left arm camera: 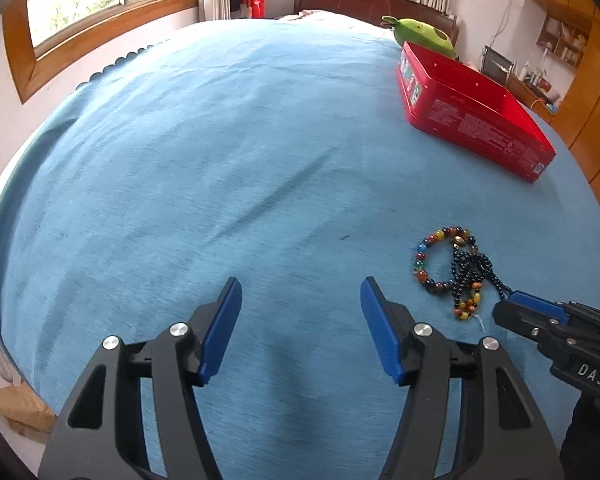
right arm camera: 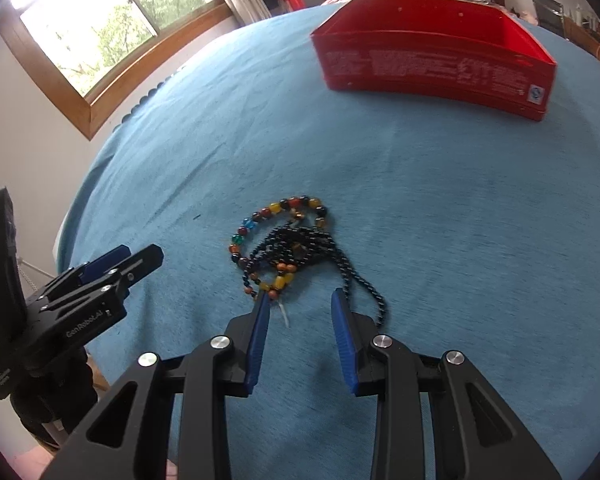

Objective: Organize jewelry
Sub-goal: 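Grasp the black bead necklace with the right tool and lift it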

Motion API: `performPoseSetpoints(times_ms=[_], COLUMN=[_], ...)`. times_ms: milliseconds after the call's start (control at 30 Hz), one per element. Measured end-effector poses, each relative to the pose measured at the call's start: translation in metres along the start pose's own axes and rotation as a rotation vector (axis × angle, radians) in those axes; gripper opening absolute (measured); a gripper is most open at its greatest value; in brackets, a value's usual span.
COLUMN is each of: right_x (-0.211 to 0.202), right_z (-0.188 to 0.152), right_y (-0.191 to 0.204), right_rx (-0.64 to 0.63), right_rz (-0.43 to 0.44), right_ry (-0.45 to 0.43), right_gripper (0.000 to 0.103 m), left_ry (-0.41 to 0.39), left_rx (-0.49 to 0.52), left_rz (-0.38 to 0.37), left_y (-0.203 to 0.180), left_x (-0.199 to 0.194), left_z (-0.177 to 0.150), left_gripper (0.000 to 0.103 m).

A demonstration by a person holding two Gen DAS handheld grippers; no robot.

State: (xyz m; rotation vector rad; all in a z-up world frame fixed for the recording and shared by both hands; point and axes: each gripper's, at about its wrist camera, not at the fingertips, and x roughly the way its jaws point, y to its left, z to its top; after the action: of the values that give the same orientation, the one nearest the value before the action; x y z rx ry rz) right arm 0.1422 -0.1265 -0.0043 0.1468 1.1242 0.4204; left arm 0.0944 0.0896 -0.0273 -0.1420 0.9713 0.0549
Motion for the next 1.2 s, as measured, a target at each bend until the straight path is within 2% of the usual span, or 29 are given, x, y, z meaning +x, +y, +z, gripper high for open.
performPoseSetpoints(times_ms=[367,500,600,700,767,833,867,1000,1100,1200], right_x=[0.001,0.011,0.022,0.024,0.024,0.023,0.023,0.013,0.002,-0.005], right_z=[0.023,0.031,0.034,0.032,0.031,0.029,0.027,0.024,0.021,0.019], right_y=[-0.009,-0.014,-0.015,-0.011,-0.008,-0.006,-0.004,-0.003,-0.002,0.000], right_rx=[0.039,0.033,0.025,-0.002,-0.021,-0.034,-0.049,-0.055,-0.051,-0.060], right_rz=[-0.007,-0.011,-0.009,-0.022,-0.007,0.024,0.023,0.090,0.143,0.137], right_ry=[-0.017,0.018,0.048,0.040,0.043,0.059,0.064,0.062,0.055,0.053], right_gripper=[0.032,0.034,0.050,0.051,0.041,0.022,0.016,0.007,0.006,0.008], left_ry=[0.001,0.004,0.003,0.003,0.006,0.010,0.013,0.022,0.025,0.022], left_rx=[-0.002,0.004,0.010,0.009,0.004,0.002,0.001,0.007,0.009,0.014], left_rz=[0.000,-0.006,-0.007,-0.002,0.002,0.002,0.002,-0.003,-0.008,-0.010], left_y=[0.003,0.000,-0.002,-0.003,-0.002,-0.003,-0.003,-0.006,-0.008,-0.010], left_x=[0.003,0.002,0.002,0.002,0.003,0.004,0.005,0.007,0.008,0.007], left_z=[0.002,0.001,0.000,0.001,0.001,0.002,0.002,0.001,0.000,0.000], left_gripper=[0.062,0.062,0.062,0.063,0.063,0.063,0.063,0.063,0.063,0.063])
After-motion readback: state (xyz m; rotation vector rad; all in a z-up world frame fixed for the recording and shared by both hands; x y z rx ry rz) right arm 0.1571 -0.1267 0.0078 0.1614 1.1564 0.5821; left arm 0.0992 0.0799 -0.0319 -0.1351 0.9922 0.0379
